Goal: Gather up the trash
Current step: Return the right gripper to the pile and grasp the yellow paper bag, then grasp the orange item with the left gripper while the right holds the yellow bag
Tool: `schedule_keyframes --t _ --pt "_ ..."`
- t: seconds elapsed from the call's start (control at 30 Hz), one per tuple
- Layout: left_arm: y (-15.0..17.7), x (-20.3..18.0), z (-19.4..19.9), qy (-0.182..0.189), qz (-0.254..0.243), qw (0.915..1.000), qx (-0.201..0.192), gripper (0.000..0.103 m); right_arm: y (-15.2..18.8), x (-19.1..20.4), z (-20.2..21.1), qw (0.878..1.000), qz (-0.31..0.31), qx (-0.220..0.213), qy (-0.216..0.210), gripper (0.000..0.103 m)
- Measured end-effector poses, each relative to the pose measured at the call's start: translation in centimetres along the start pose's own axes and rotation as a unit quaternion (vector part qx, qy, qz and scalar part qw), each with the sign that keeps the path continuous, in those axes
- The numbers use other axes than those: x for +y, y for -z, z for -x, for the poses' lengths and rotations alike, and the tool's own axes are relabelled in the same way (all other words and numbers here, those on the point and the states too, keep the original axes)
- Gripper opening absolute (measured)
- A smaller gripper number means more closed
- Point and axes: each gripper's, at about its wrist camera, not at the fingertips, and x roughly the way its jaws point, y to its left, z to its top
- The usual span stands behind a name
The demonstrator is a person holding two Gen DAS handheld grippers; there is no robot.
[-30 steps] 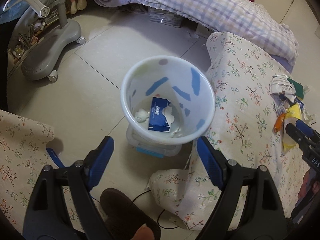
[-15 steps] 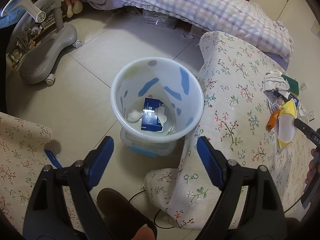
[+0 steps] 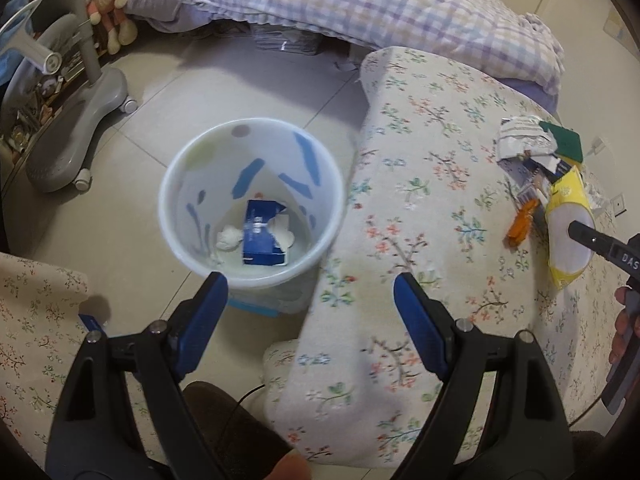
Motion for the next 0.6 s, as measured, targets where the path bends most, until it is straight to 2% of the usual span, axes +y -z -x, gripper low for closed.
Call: schedule_keyframes --t 0.17,0.2,0.3,0.43,0.6 --pt "-0.3 -4.3 -0.7 0.012 -0.037 0.9992 0.003 0.085 0.5 -1.4 3.6 0.999 -0.006 -0.032 -0.012 0.071" --pt "-0.3 -5.6 -0.9 0.025 -0.048 0.9985 0.002 0.085 0.5 -1.8 4.1 0.999 -0.009 -0.036 -0.011 0.071" --pt "-0.5 -8.1 -1.5 0.057 -0.068 0.996 -0.002 0.085 0.9 -3.5 5.6 0.999 -0.018 -0.048 0.006 0.071" --pt "-1.0 -11.7 -2.4 0.073 -0.103 0.992 -0.013 0.085 1.7 -6.5 6.8 0.998 -0.037 -0.049 0.025 0.071" --pt "-1.6 -14.3 -3.9 0.098 -0.111 0.989 -0.007 0.085 3.0 -10.1 7.8 0.996 -0.056 -0.043 0.05 0.071"
